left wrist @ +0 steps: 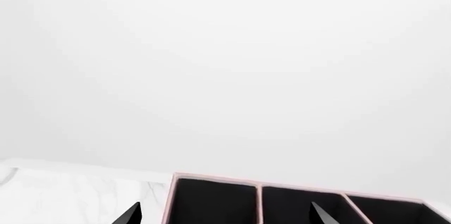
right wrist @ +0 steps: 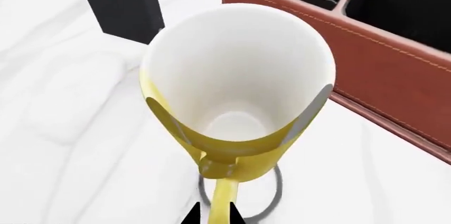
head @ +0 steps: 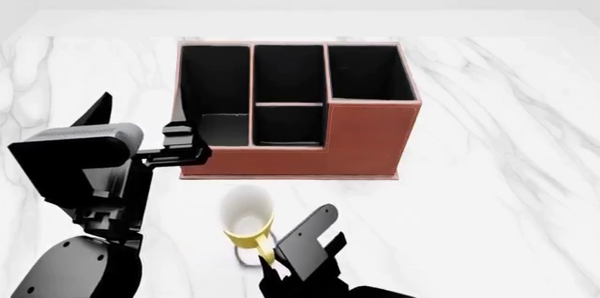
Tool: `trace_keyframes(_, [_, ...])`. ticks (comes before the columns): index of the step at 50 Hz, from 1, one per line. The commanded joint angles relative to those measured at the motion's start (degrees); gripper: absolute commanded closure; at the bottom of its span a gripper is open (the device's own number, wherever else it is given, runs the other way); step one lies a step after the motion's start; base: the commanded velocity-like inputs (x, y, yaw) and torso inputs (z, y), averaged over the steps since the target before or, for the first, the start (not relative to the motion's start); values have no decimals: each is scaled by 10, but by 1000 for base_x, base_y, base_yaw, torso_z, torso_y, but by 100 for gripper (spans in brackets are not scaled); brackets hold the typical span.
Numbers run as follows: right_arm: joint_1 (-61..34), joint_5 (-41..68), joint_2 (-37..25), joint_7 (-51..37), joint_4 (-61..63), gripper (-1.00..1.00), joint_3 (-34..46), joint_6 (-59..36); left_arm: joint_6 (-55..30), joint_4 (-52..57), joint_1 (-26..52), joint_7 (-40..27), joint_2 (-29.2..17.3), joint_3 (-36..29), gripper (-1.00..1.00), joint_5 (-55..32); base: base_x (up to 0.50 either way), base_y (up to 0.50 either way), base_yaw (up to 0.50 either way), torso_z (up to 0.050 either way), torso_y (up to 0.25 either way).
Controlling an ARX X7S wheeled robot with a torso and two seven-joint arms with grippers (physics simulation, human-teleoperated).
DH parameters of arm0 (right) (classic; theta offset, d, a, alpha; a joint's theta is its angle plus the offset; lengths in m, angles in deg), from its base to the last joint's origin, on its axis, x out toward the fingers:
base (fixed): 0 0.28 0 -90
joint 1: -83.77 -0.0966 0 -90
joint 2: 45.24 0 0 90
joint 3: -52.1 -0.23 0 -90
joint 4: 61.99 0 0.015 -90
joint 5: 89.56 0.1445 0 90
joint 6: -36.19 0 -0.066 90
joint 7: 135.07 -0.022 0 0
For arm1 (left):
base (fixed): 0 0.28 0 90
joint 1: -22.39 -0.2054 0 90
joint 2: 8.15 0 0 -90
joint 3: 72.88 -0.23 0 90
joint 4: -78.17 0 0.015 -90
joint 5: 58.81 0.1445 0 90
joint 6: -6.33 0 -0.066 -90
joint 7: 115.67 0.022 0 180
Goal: Pick up the yellow and white mug and place it to the right of the caddy.
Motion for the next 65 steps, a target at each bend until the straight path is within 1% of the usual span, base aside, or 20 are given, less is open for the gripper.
trace_keyframes(1, [24, 4, -49, -47, 75, 100, -27, -4, 0, 1, 1, -3, -2, 1, -100, -4, 0, 0, 0, 0, 0])
trace_keyframes(12, [54, 18, -96, -87, 132, 100, -55, 11, 4, 1, -1, -2, -4, 0, -100, -6, 0, 0, 0, 0, 1])
trace_keyframes(34, [136, 18, -160, -132, 177, 100, -89, 76, 4, 4, -1, -6, -7, -2, -100, -12, 0, 0, 0, 0, 0])
trace_keyframes(49, [209, 18, -217, -171, 200, 100, -124, 140, 8, 5, -2, -8, -9, -6, -100, -11, 0, 0, 0, 0, 1])
trace_keyframes(65, [282, 25, -258, -192, 193, 100, -159, 216, 10, 7, -5, -10, -11, -9, -100, -11, 0, 0, 0, 0, 0])
